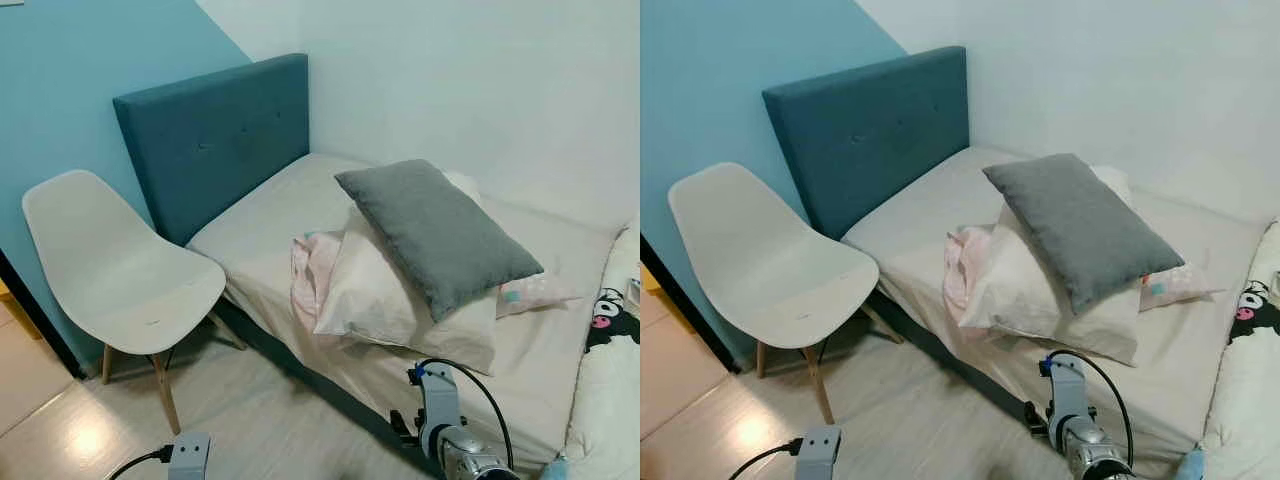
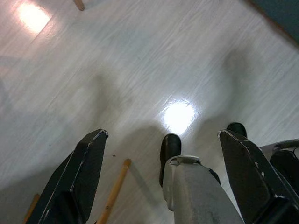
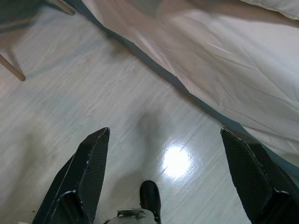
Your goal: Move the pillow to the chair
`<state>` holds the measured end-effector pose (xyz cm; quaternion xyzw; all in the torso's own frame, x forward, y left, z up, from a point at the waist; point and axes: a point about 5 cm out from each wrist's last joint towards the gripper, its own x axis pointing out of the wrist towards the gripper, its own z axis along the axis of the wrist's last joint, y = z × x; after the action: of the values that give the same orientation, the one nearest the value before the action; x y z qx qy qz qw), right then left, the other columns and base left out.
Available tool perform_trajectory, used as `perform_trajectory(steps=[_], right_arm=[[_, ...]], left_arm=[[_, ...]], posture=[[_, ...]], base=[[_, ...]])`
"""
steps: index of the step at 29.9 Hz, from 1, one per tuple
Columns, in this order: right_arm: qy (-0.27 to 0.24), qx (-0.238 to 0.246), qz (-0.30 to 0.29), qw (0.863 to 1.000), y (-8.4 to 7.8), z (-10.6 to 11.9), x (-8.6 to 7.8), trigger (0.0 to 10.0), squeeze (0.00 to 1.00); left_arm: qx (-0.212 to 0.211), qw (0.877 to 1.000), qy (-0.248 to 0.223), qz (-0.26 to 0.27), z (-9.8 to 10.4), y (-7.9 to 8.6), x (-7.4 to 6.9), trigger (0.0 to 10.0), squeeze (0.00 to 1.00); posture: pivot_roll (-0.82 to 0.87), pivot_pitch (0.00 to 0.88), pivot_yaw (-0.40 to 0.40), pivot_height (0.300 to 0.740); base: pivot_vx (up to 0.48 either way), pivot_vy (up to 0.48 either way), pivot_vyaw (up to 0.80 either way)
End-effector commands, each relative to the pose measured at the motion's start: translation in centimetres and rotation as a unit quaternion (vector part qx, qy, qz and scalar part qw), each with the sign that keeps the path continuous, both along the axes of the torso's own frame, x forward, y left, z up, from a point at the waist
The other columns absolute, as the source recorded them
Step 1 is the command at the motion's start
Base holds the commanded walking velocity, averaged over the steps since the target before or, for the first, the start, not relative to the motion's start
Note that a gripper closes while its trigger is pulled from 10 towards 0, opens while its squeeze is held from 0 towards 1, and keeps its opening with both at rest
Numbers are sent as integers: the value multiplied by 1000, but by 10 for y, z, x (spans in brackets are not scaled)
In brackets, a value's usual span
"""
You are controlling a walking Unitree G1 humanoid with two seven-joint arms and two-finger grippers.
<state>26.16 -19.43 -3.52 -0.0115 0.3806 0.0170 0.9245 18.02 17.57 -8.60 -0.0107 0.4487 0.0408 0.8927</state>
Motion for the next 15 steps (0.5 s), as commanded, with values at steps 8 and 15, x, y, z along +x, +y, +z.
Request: perform_trajectory(steps=[8,15], right_arm=[[2,5,-6,1000,3,-1,0,10000,0],[2,2,2,1000,4,0,1,10000,0]], left_arm=[[5,1000,3,-8,1,3,1,10000,0],[2,1000,-4,5,2,5,3,10000,0]], posture=[[-175,0,4,710],[-172,0,-1,710]], base=[[0,0,0],[0,0,0]])
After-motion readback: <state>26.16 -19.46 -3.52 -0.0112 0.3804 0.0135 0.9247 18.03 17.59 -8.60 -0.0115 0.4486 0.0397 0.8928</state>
